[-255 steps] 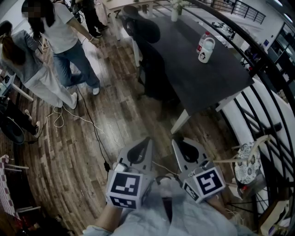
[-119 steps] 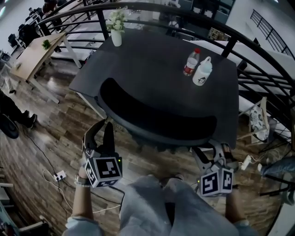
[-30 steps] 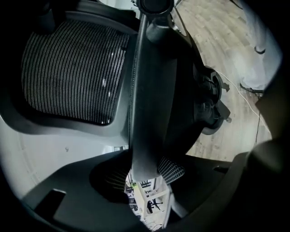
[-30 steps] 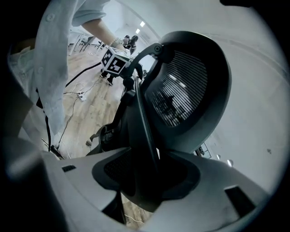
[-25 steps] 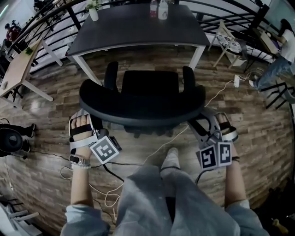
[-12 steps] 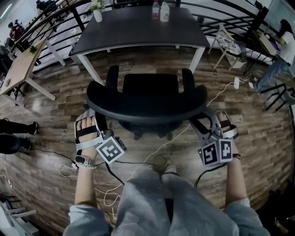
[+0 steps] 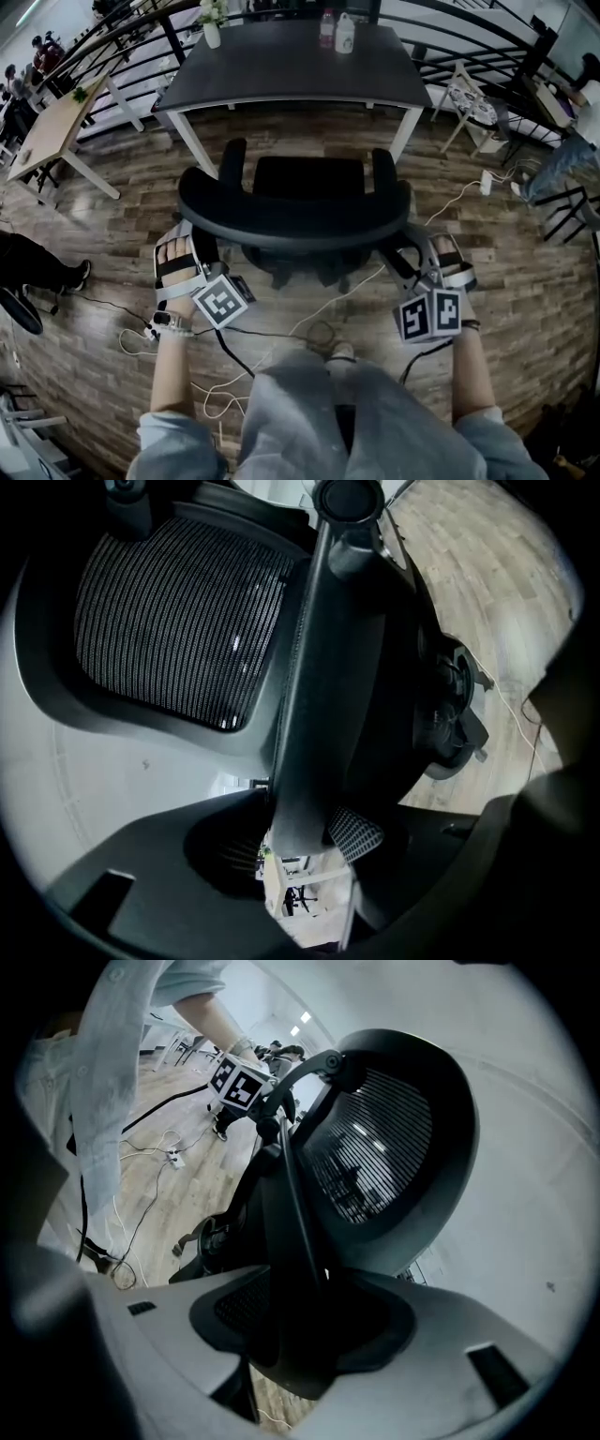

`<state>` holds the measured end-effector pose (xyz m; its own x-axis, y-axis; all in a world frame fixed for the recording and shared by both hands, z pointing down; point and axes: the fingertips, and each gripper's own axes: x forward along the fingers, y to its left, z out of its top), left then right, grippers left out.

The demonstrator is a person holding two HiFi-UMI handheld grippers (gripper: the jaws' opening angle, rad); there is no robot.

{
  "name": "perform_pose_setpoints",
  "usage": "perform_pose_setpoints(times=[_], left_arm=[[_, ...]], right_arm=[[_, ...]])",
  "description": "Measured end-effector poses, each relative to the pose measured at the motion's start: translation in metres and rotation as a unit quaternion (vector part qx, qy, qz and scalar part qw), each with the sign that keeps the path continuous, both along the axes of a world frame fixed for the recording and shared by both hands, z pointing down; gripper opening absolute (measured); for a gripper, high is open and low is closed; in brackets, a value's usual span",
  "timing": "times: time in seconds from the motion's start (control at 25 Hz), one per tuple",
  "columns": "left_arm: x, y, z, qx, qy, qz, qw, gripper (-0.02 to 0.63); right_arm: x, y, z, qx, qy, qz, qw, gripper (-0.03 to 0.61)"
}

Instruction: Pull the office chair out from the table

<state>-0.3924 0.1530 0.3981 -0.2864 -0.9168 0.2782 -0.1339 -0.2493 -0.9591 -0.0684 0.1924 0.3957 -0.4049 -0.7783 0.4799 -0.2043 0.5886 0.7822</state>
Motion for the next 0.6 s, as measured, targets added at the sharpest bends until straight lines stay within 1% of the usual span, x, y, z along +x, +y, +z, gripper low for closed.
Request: perform_pose_setpoints(times=[0.04, 0.12, 0.28, 0.36, 0.44, 0.48, 0.52, 0.56, 0.6], left_arm=[[0.000, 0.000, 0.001, -0.002, 0.005, 0.000, 1.0000, 0.207], [-0.002, 0.001, 0.003, -0.005, 0.027, -0.006, 0.9996, 0.212], [-0.005, 0.012, 0.000, -0.005, 0.088, -0.023, 0.9959, 0.233], [-0.002, 0.021, -0.003, -0.002, 0.123, -0.027, 0.9920, 0.220], [0.002, 0.030, -0.007, 0.005, 0.161, -0.034, 0.9863, 0.204], [0.005, 0.034, -0.011, 0.013, 0.181, -0.035, 0.9827, 0.181], [0.008, 0.038, -0.016, 0.021, 0.203, -0.036, 0.9782, 0.127], [0.013, 0.041, -0.020, 0.028, 0.227, -0.037, 0.9727, 0.103], [0.018, 0.044, -0.023, 0.030, 0.252, -0.039, 0.9664, 0.103]], right_arm=[[0.000, -0.001, 0.000, 0.001, 0.000, 0.000, 1.000, 0.212], [0.000, -0.001, 0.001, -0.001, 0.001, 0.000, 1.000, 0.213], [0.000, 0.003, -0.001, -0.011, -0.001, 0.009, 1.000, 0.213], [0.001, 0.006, -0.003, -0.018, -0.005, 0.022, 1.000, 0.217], [0.003, 0.009, -0.006, -0.025, -0.018, 0.035, 0.999, 0.219], [0.003, 0.011, -0.009, -0.028, -0.032, 0.040, 0.998, 0.218], [0.003, 0.014, -0.013, -0.032, -0.051, 0.045, 0.997, 0.208], [0.002, 0.017, -0.018, -0.036, -0.073, 0.050, 0.995, 0.193], [0.001, 0.019, -0.022, -0.040, -0.095, 0.054, 0.993, 0.189]])
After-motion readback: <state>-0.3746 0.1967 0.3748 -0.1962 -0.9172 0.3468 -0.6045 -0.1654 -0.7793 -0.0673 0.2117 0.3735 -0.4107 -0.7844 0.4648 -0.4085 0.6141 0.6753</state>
